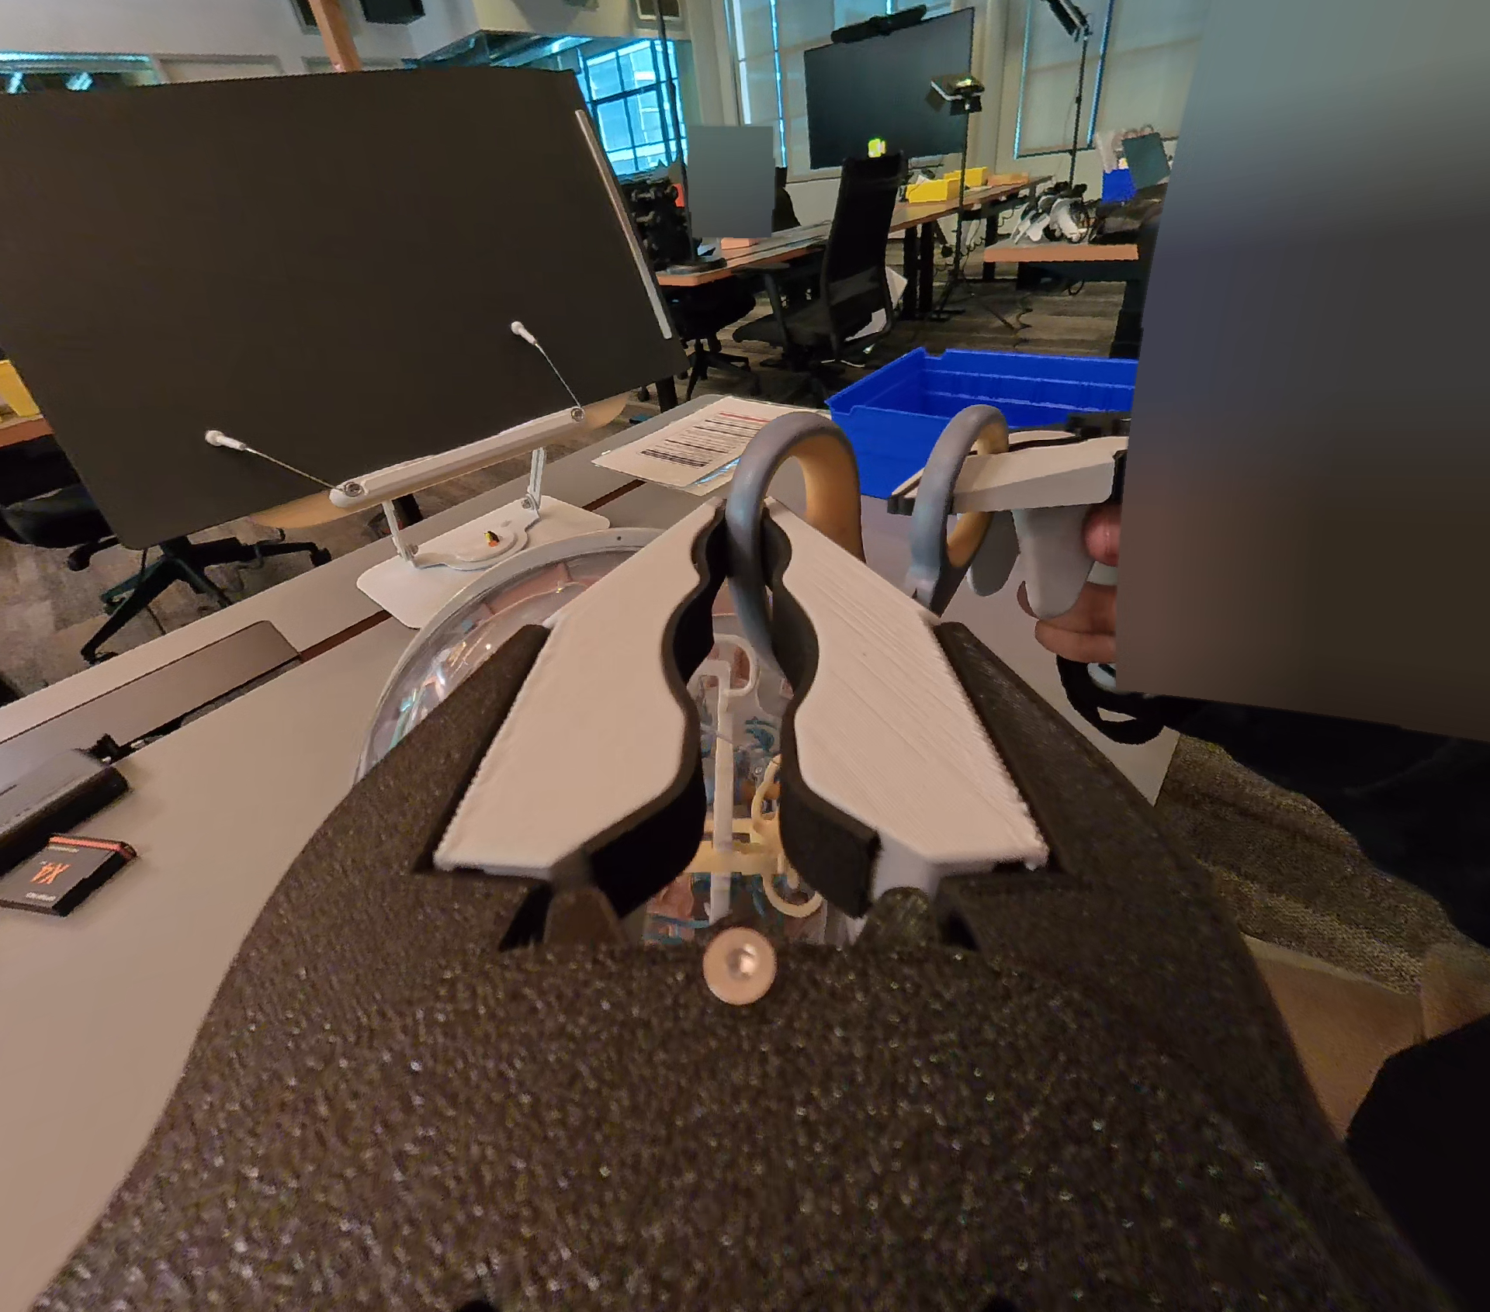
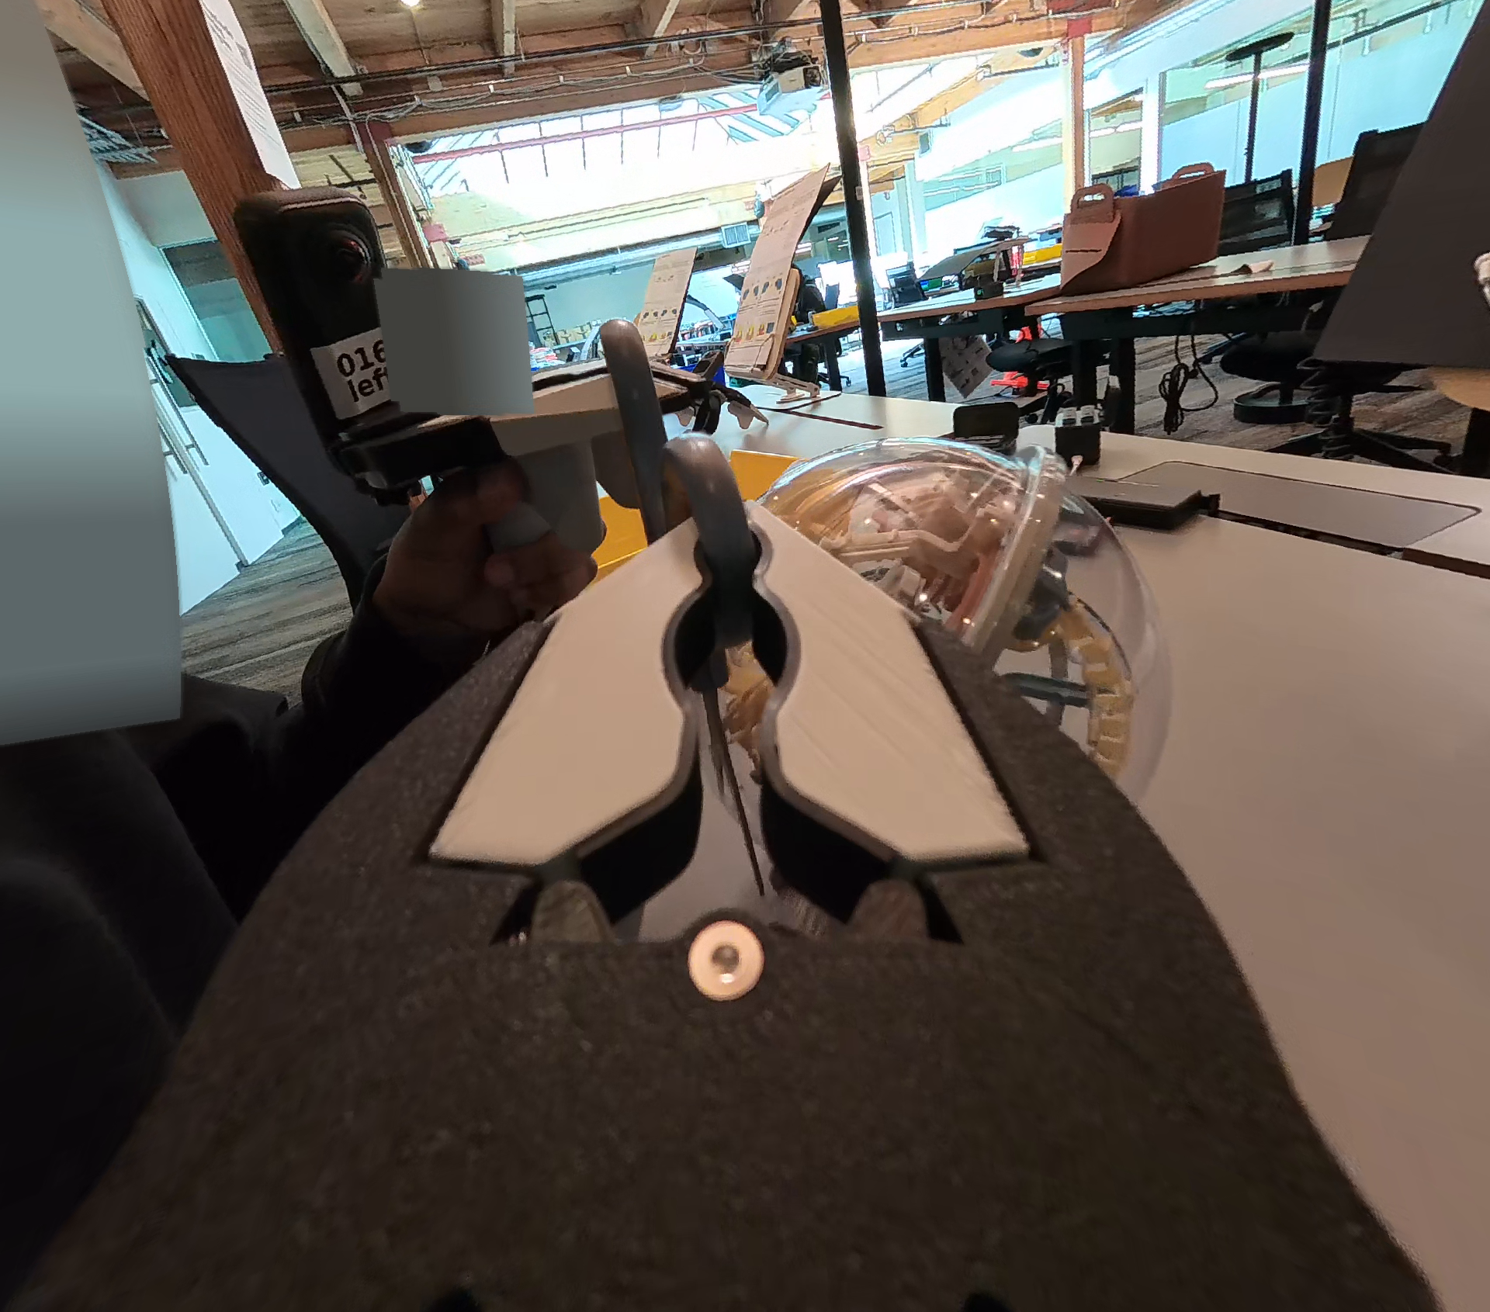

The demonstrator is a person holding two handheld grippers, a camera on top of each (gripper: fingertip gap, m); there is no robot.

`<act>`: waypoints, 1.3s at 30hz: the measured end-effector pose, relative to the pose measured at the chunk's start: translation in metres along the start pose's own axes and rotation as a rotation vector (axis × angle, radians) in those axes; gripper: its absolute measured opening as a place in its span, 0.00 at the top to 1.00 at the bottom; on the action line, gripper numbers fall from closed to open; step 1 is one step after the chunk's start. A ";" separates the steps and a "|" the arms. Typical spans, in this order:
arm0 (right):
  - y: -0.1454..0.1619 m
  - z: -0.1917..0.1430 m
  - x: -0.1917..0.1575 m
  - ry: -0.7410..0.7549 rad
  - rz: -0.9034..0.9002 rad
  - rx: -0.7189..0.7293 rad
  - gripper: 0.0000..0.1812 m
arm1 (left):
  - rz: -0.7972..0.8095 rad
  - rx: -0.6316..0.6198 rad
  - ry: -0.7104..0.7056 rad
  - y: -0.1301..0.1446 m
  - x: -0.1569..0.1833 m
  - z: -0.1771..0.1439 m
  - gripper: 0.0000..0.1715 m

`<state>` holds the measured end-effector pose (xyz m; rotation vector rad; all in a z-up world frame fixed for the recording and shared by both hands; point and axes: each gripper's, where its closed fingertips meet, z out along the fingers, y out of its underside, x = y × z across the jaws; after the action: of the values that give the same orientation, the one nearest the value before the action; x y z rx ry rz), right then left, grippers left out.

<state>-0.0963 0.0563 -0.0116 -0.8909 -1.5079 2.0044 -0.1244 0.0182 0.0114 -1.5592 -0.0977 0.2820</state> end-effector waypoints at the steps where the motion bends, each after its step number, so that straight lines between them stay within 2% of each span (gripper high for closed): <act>1: 0.000 0.000 0.000 -0.001 0.001 -0.002 1.00 | 0.000 0.000 0.000 0.000 0.000 0.000 0.98; 39: 0.025 0.008 0.017 0.019 0.009 -0.033 1.00 | 0.105 -0.114 -0.074 0.026 -0.012 0.009 0.99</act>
<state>-0.1135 0.0565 -0.0381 -0.9286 -1.5333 1.9768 -0.1408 0.0236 -0.0128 -1.6705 -0.0911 0.4230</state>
